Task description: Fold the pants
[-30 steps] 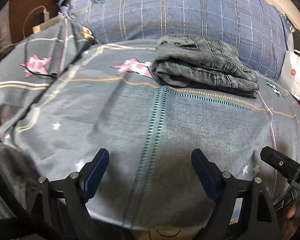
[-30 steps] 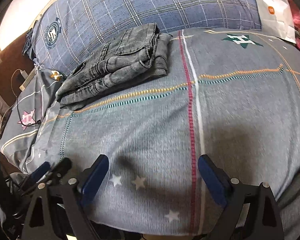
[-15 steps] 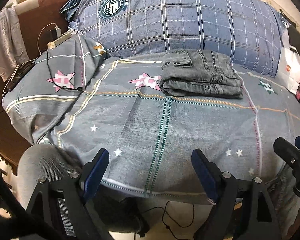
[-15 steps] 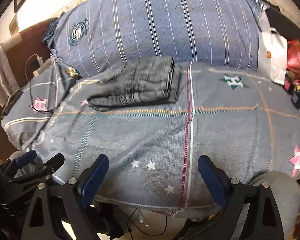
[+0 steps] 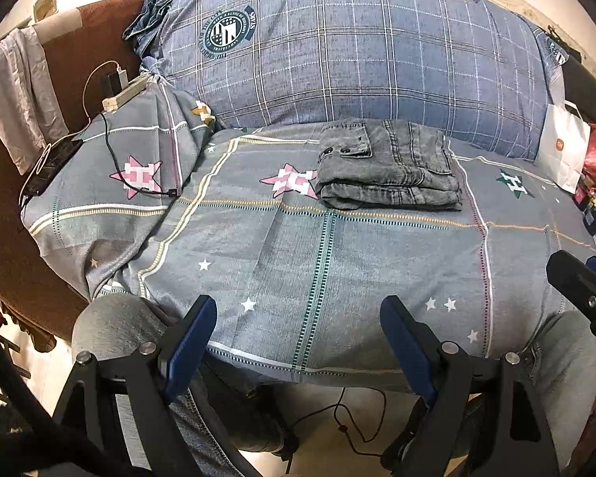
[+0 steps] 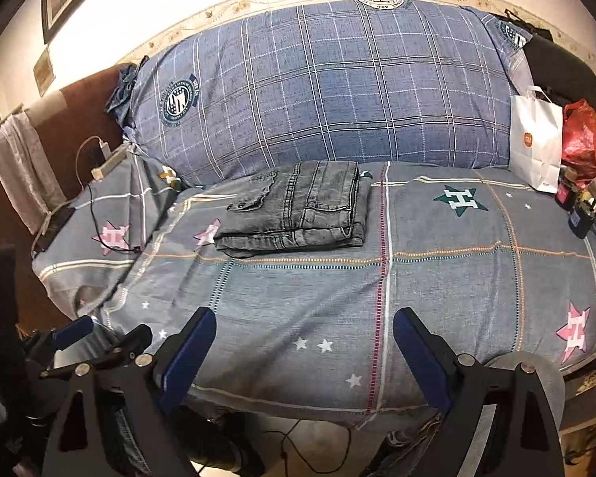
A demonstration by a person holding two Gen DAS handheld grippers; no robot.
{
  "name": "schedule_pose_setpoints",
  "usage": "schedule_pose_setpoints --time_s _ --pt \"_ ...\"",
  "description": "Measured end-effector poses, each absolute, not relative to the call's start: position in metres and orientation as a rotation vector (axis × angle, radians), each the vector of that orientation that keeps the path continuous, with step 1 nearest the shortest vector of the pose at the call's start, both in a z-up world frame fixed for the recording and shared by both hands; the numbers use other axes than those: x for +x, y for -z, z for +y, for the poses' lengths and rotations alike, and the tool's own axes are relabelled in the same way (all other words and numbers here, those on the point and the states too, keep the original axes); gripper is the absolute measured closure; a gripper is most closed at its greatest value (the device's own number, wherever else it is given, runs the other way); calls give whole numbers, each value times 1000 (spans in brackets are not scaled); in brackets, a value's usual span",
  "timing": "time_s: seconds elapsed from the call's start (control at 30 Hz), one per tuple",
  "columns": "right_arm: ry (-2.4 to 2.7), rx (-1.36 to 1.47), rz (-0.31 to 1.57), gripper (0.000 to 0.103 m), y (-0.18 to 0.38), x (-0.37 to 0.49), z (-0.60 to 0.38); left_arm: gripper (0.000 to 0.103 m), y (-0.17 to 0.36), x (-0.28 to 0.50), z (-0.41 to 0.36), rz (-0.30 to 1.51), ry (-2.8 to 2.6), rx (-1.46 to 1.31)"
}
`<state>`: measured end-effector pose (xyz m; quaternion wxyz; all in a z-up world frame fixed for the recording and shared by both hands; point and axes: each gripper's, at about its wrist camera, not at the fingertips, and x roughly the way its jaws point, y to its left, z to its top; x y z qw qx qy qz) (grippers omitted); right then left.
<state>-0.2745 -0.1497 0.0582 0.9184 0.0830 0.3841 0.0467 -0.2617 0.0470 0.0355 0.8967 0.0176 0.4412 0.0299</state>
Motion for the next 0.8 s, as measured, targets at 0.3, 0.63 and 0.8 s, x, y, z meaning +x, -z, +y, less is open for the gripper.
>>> schedule_pose_setpoints --time_s 0.3,0.63,0.8 --pt "-77 183 771 11 -65 -276 -153 18 -41 -262 54 907 -71 17" --pt "-87 186 794 11 -60 -274 -152 18 -40 -262 51 912 -76 23" --pt "-86 185 796 11 -59 -274 -151 18 -41 -261 54 908 -76 25"
